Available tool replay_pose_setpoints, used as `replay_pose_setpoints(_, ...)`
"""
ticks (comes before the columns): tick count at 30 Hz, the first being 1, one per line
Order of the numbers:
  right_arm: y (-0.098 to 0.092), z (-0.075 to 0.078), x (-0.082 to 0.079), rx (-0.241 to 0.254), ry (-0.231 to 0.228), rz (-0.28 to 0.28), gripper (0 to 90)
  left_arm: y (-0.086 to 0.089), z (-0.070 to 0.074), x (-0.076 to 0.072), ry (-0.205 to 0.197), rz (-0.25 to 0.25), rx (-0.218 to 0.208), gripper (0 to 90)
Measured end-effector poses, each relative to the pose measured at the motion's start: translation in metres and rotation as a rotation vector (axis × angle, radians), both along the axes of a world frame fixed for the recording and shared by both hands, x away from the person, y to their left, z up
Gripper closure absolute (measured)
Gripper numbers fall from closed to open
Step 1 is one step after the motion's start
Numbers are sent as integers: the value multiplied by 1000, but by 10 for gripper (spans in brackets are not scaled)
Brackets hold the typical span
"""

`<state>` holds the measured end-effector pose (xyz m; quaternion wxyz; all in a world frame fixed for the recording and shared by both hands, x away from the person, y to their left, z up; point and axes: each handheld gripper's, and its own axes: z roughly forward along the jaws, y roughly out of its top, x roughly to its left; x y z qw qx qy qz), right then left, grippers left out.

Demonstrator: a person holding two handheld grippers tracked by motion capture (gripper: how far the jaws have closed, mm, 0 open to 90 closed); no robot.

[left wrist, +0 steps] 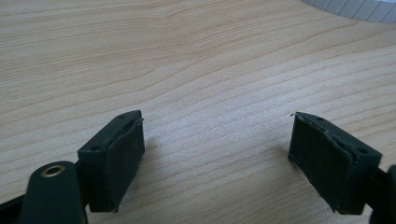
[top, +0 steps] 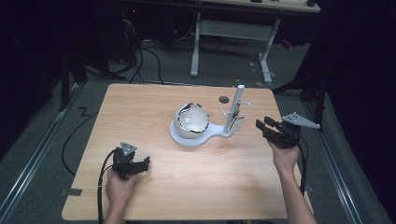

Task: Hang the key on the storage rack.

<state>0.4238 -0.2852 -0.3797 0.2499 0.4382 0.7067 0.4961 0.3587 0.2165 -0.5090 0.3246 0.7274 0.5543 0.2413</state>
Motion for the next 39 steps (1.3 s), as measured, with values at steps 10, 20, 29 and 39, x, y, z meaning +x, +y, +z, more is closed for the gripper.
replay_pose_setpoints(10,-7,-4,-9,7,0,-9,559,0,0,0,0,0,0,186)
replay_pose_setpoints(20,-12,-6,-17,20,-4,-10,560,0,0,0,0,0,0,186)
replay_pose_setpoints(29,-14,-12,-23,27,4,-13,561,0,0,0,0,0,0,186)
replay_pose_setpoints(39,-14,-26,-26,43,31,-18,563,0,0,0,0,0,0,186)
